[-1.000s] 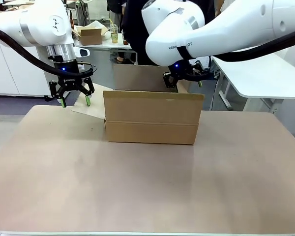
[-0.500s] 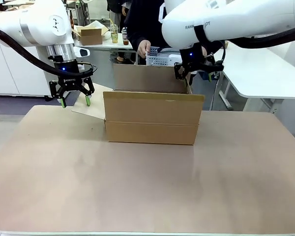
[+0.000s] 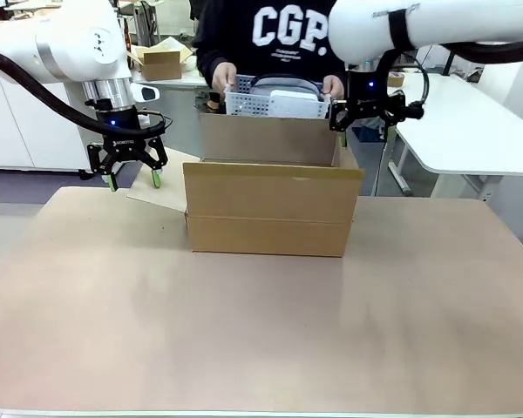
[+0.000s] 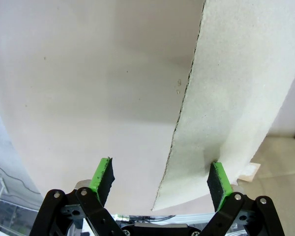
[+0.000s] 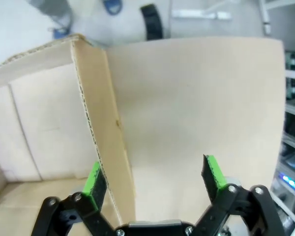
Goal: Pack the gift set into the box.
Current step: Place both hands on the side flaps of the Package Box and spread them outward.
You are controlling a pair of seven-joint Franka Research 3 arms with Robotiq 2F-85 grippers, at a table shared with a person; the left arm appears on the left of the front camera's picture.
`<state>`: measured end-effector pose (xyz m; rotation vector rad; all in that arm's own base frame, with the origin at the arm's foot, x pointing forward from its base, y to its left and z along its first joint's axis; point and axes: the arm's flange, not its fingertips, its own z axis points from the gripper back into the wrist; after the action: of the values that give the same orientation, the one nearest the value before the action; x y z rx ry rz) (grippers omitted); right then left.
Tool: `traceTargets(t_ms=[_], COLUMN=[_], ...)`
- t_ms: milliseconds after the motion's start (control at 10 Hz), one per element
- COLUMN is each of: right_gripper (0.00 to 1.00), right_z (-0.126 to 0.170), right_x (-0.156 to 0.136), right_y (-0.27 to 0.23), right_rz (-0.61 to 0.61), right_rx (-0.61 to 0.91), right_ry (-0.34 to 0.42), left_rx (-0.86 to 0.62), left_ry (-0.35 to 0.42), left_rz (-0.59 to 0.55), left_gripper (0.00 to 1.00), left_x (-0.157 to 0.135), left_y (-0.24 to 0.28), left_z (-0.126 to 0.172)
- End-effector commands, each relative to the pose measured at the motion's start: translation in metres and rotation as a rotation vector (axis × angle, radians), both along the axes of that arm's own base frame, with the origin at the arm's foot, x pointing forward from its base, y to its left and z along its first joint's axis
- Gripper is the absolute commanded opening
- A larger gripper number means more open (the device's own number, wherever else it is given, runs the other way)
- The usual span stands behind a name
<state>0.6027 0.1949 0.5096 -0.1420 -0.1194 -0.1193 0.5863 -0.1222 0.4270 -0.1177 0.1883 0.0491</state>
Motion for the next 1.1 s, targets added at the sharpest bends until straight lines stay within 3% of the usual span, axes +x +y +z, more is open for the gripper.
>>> traceTargets(t_ms=[0,400,1000], right_gripper=[1.00,1.00,1.00], right_z=[-0.022,-0.056,-0.107], right_x=[-0.018,-0.038,-0.065], right_y=[-0.043,-0.107,-0.170], right_rz=[0.072,0.148,0.176], right_rx=[0.187,0.522,0.865], right_ry=[0.023,0.080,0.030], left_rx=[0.021,0.021,0.021], left_ry=[0.000,0.000,0.000], left_rz=[0.013,0.013,0.013], left_gripper=[1.00,1.00,1.00], left_x=[-0.001,-0.001,-0.001], left_y=[0.002,0.002,0.002], left_z=[0.003,0.003,0.003])
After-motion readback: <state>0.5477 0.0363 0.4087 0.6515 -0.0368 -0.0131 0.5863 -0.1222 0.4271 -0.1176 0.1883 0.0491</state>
